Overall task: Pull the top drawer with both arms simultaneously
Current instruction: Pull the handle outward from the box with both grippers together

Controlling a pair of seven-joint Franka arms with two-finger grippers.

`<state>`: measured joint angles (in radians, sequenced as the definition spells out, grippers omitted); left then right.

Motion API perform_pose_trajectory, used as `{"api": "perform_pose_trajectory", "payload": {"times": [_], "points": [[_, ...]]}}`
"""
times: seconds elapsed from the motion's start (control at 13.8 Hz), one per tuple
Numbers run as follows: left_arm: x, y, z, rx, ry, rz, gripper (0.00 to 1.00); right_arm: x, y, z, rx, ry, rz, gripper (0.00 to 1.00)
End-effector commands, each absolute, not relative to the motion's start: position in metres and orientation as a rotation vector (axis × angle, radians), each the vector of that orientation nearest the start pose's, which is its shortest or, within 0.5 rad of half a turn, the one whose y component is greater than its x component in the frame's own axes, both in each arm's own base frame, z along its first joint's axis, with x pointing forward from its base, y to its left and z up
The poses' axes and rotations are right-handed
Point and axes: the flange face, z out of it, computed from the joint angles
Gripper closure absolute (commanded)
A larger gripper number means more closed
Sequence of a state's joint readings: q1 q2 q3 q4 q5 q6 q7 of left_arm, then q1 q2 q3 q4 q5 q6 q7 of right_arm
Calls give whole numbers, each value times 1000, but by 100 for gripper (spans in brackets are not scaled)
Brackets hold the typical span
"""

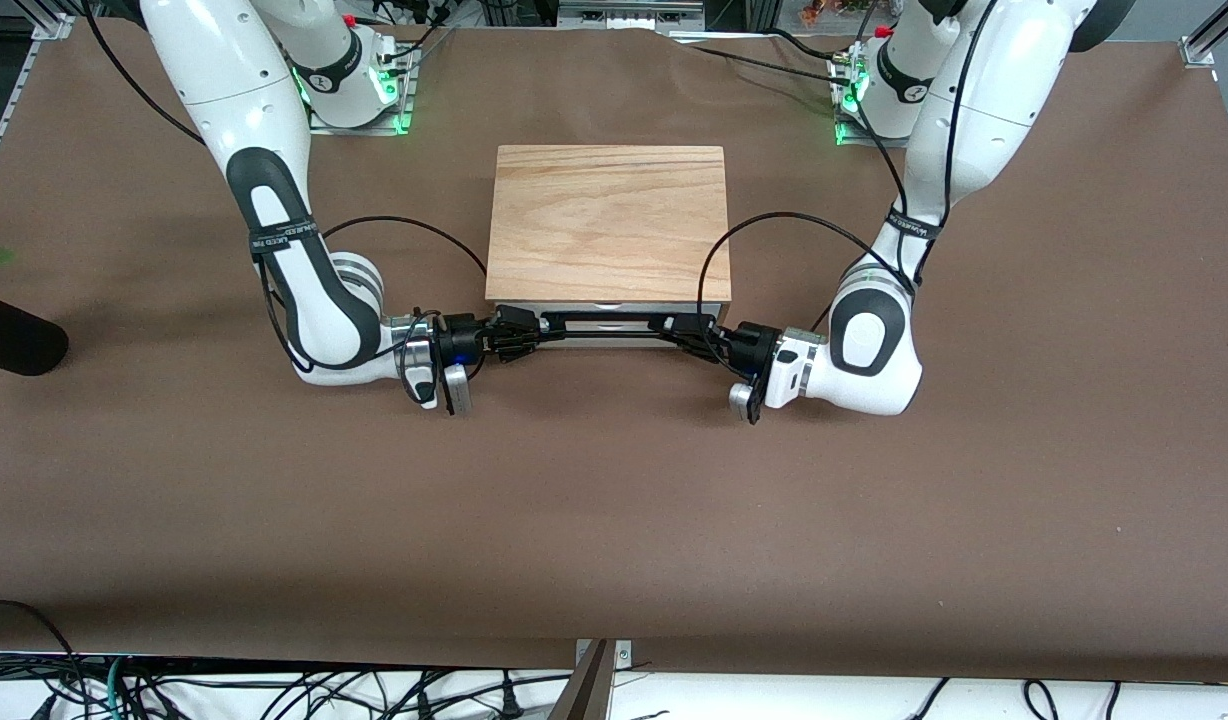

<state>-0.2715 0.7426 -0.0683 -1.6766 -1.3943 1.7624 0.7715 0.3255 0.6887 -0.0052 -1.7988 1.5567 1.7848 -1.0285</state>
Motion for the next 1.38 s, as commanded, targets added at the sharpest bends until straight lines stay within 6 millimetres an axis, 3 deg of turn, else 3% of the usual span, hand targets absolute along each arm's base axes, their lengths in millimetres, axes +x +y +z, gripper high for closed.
{"api": "perform_pose_trajectory", "payload": {"times": [0.0, 0.07, 0.29, 0.51, 0.8, 1.31], "points": [[582, -292, 193, 1777, -245, -251, 79, 570, 271, 189, -1702, -282, 29, 100], [582, -292, 193, 1777, -244, -251, 88, 570, 271, 189, -1702, -282, 29, 100], [582, -292, 191, 1779, -241, -252, 96, 571, 271, 190, -1702, -281, 27, 100], [587, -291, 192, 1789, -240, -241, 98, 571, 271, 190, -1702, -281, 27, 100], [613, -292, 198, 1795, -254, -185, 98, 575, 270, 193, -1701, -278, 22, 100], [656, -290, 191, 1818, -267, -95, 99, 611, 265, 199, -1698, -295, -40, 100]]}}
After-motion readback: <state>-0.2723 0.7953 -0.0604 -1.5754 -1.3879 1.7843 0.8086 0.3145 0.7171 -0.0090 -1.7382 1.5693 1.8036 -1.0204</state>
